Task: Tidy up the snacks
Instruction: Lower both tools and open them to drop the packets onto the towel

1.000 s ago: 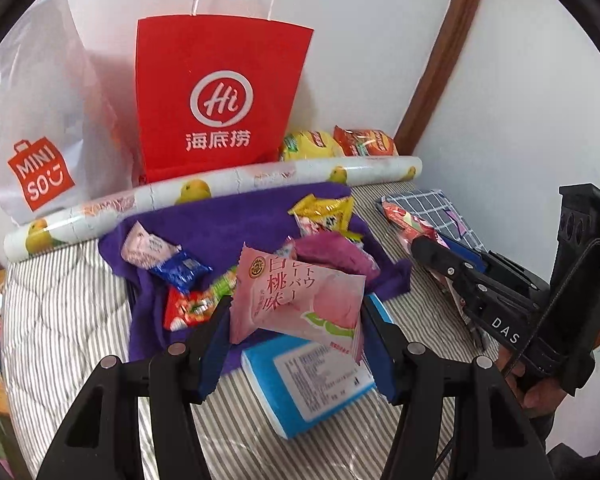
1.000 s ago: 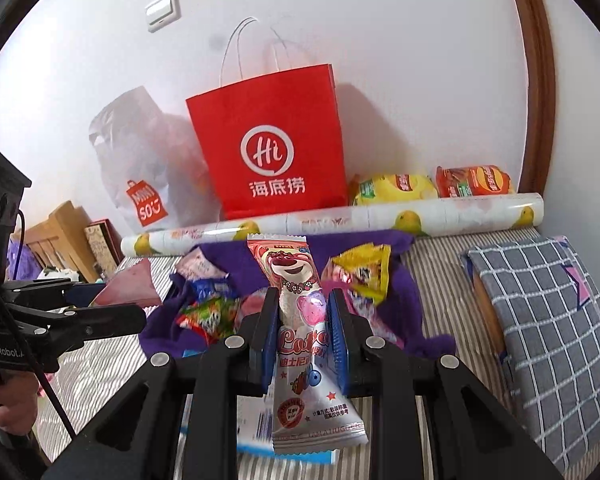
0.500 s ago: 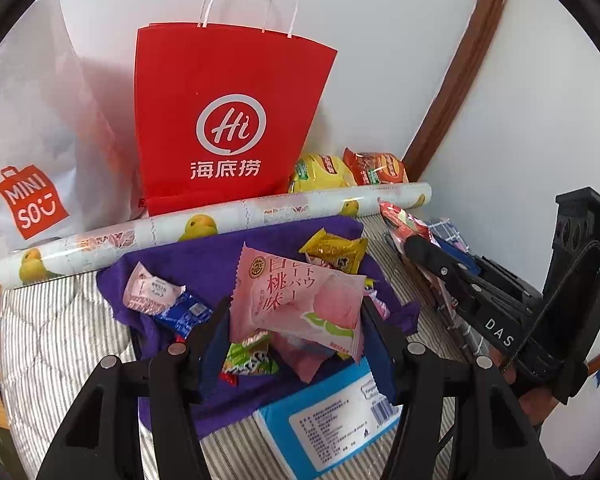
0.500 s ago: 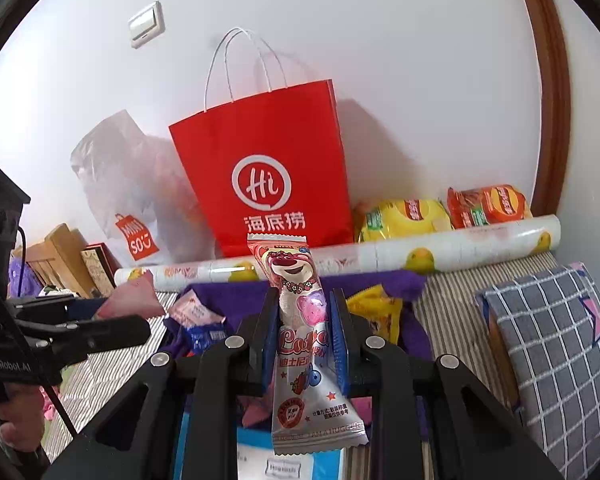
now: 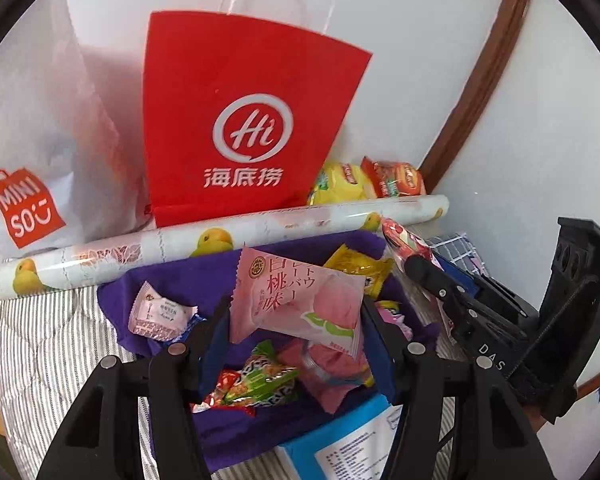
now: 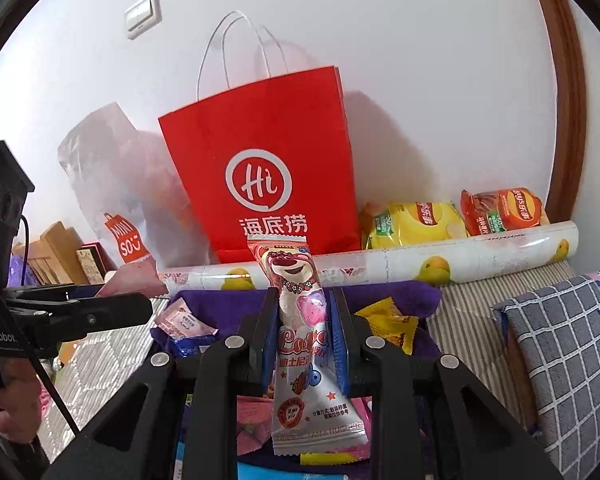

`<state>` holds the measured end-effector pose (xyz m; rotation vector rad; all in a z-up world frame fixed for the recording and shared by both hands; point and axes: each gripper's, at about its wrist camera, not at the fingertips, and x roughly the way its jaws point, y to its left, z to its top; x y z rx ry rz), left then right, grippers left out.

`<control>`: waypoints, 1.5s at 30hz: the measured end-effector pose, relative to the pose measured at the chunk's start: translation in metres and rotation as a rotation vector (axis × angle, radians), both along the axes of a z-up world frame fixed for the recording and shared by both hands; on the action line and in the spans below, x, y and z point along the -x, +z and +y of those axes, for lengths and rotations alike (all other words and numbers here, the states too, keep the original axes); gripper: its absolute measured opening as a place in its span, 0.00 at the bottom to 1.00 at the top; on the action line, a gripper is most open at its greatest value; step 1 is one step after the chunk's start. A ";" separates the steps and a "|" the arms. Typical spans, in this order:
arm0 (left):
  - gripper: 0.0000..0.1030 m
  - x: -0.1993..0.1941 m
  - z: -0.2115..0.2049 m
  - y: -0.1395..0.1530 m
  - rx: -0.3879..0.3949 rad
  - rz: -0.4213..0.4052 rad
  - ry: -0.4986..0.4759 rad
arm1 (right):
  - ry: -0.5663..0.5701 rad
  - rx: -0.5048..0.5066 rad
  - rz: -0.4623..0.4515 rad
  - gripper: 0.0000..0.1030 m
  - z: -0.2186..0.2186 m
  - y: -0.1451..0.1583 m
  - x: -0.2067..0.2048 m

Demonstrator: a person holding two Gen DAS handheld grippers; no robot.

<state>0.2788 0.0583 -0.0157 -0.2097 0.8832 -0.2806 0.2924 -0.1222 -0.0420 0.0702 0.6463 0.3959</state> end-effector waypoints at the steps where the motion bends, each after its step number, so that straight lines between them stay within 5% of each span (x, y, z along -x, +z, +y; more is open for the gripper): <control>1: 0.56 -0.001 0.001 -0.001 0.004 0.006 0.000 | 0.002 0.012 0.003 0.23 0.001 -0.004 -0.001; 45: 0.56 -0.027 0.004 -0.037 -0.015 0.133 0.008 | -0.045 0.035 0.092 0.26 -0.014 -0.047 -0.018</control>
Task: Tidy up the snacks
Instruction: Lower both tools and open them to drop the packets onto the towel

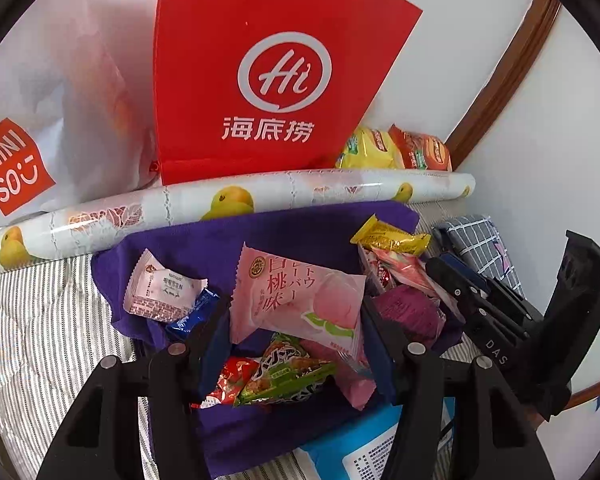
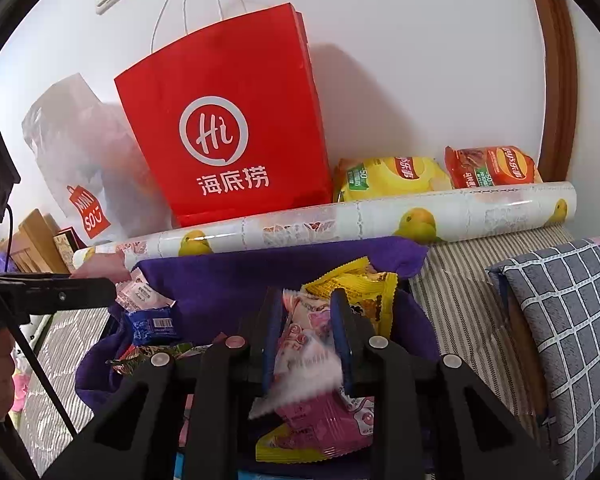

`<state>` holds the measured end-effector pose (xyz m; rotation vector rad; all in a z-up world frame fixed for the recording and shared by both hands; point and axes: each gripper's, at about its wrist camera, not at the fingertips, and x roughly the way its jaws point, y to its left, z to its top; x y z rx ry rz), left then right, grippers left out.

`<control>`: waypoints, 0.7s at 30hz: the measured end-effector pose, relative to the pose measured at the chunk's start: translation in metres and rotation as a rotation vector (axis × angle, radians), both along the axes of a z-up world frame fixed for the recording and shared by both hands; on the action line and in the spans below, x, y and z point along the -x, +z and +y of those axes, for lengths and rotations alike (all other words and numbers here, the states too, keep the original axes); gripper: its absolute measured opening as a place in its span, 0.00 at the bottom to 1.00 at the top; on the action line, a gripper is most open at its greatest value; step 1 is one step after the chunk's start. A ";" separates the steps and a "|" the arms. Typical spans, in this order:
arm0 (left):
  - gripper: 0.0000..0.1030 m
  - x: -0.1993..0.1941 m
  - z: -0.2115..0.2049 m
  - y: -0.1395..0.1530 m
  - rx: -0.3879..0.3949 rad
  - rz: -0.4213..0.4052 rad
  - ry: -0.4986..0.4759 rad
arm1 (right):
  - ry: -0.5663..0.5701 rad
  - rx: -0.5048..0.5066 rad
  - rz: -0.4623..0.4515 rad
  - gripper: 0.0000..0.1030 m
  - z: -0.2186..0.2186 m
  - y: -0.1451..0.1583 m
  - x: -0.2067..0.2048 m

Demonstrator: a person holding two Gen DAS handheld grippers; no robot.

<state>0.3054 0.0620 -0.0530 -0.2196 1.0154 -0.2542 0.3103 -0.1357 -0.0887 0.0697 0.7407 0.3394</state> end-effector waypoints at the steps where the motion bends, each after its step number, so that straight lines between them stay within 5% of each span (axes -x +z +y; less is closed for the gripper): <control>1: 0.56 0.000 0.000 -0.001 -0.002 0.002 -0.002 | 0.006 0.000 0.006 0.25 0.000 -0.001 -0.001; 21: 0.56 -0.012 -0.004 -0.029 -0.038 0.096 0.010 | 0.014 0.051 0.041 0.25 0.006 -0.018 -0.004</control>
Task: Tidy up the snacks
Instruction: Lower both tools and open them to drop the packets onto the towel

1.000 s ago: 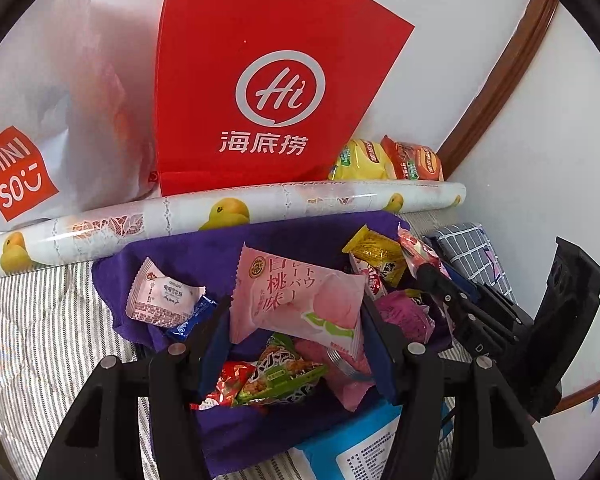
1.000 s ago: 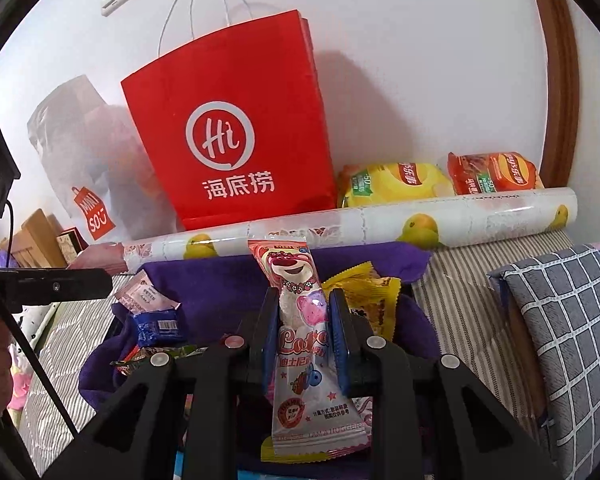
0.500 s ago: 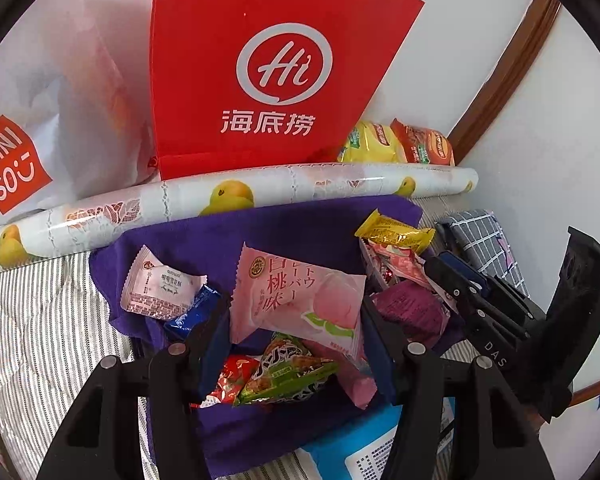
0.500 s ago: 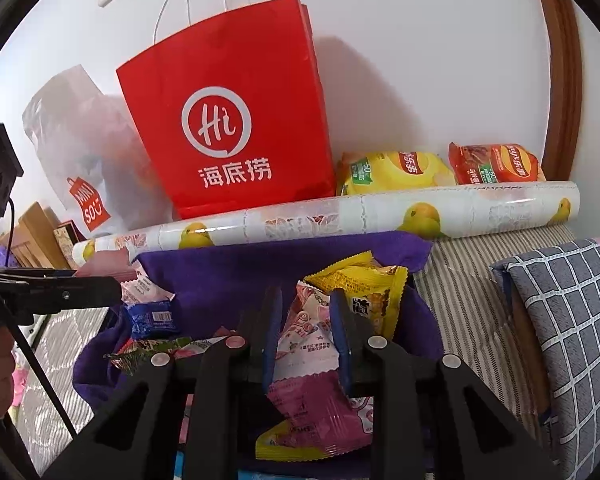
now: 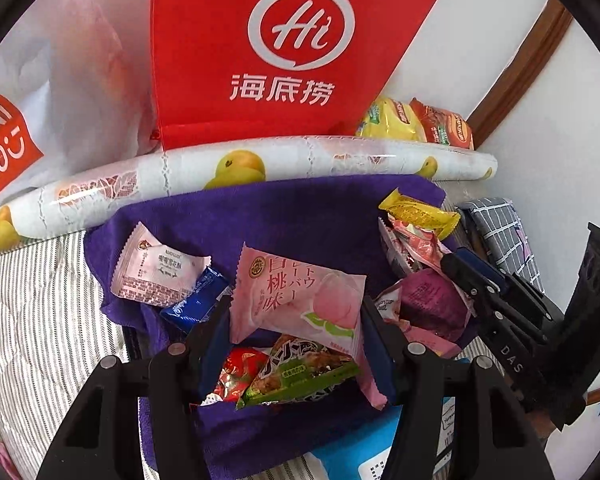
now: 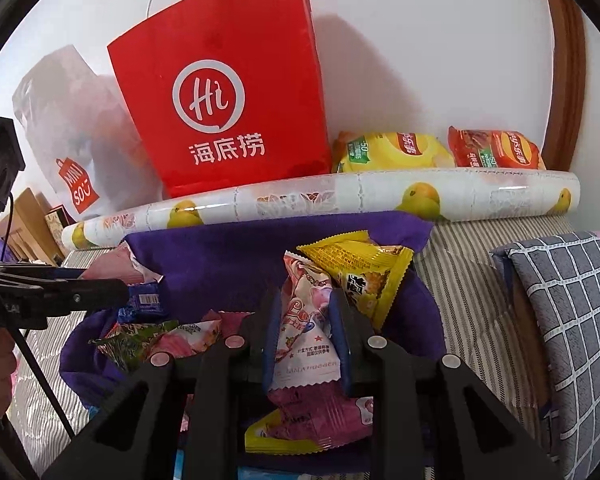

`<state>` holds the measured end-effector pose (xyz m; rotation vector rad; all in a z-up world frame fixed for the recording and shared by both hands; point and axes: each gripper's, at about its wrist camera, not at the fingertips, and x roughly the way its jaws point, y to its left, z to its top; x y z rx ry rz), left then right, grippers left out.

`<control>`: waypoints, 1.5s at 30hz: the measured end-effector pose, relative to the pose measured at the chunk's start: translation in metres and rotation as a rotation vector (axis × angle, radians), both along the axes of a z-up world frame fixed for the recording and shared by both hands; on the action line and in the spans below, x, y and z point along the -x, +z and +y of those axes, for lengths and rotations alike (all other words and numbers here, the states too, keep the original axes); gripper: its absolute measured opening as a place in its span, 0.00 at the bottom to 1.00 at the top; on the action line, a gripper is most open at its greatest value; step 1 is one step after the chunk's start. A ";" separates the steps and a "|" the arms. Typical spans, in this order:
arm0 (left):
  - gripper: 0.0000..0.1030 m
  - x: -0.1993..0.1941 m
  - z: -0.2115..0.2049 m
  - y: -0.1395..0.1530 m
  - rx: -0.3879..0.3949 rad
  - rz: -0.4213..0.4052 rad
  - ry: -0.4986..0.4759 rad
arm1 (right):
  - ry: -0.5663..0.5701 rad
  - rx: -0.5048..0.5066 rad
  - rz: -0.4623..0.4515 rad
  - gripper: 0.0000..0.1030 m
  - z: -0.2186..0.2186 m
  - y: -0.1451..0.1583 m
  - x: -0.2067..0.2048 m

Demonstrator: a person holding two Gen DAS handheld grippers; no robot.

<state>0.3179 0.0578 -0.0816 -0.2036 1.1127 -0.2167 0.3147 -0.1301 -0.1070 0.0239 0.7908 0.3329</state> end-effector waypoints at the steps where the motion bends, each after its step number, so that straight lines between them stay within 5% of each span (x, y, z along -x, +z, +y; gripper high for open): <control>1: 0.56 0.000 -0.001 -0.001 0.000 0.005 -0.001 | 0.002 0.002 0.001 0.25 0.000 0.000 0.000; 15: 0.57 -0.009 -0.007 -0.021 -0.021 0.078 -0.002 | 0.027 -0.027 -0.045 0.35 0.001 0.012 0.007; 45: 0.65 -0.012 -0.014 -0.031 -0.064 0.119 -0.015 | 0.035 -0.060 -0.061 0.37 0.000 0.014 0.011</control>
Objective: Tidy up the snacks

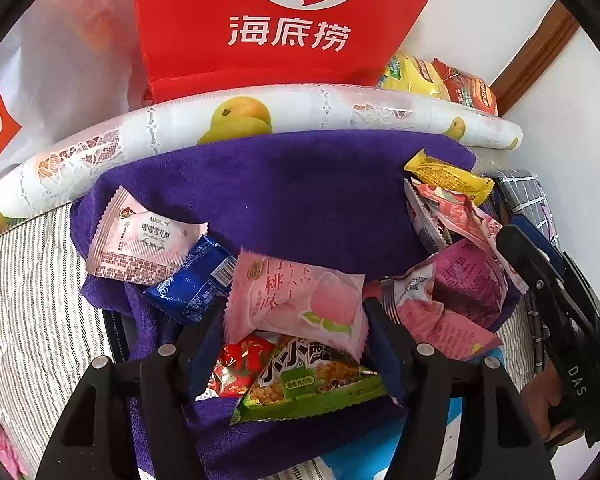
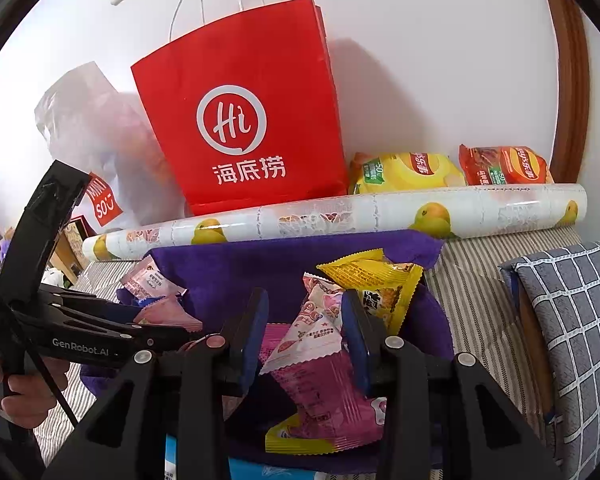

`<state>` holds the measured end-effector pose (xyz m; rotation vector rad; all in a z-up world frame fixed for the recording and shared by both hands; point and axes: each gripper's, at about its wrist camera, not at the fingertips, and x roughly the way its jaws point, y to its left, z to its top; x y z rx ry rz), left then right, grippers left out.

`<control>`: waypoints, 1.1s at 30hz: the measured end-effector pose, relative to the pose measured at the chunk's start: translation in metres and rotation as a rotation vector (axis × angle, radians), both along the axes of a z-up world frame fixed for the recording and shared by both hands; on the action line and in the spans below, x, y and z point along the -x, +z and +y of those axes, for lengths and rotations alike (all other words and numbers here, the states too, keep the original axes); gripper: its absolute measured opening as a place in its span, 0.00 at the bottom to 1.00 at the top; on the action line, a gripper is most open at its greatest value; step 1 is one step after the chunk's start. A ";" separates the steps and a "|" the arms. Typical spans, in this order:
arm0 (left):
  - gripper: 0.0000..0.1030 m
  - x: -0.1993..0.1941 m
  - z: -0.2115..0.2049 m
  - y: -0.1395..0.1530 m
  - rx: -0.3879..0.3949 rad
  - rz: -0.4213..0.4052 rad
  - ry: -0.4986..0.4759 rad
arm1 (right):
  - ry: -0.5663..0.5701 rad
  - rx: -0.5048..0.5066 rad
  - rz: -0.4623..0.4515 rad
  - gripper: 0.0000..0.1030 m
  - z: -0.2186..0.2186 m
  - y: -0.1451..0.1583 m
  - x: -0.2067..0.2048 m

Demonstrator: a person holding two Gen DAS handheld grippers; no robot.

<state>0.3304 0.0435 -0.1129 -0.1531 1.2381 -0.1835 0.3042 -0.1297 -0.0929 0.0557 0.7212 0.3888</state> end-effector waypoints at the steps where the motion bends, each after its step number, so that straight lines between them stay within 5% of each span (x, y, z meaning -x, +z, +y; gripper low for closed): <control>1: 0.67 0.000 0.000 0.001 0.003 -0.005 0.000 | -0.001 0.000 -0.001 0.37 0.000 0.000 0.000; 17: 0.75 0.012 0.012 0.037 0.030 -0.121 0.027 | -0.019 -0.032 -0.011 0.41 -0.004 0.004 0.001; 21: 0.75 0.018 0.013 0.049 0.030 -0.144 0.027 | -0.018 -0.029 -0.039 0.52 -0.004 0.014 0.008; 33: 0.82 0.044 -0.008 0.085 0.007 -0.244 -0.014 | -0.027 0.012 -0.027 0.64 -0.009 0.042 0.047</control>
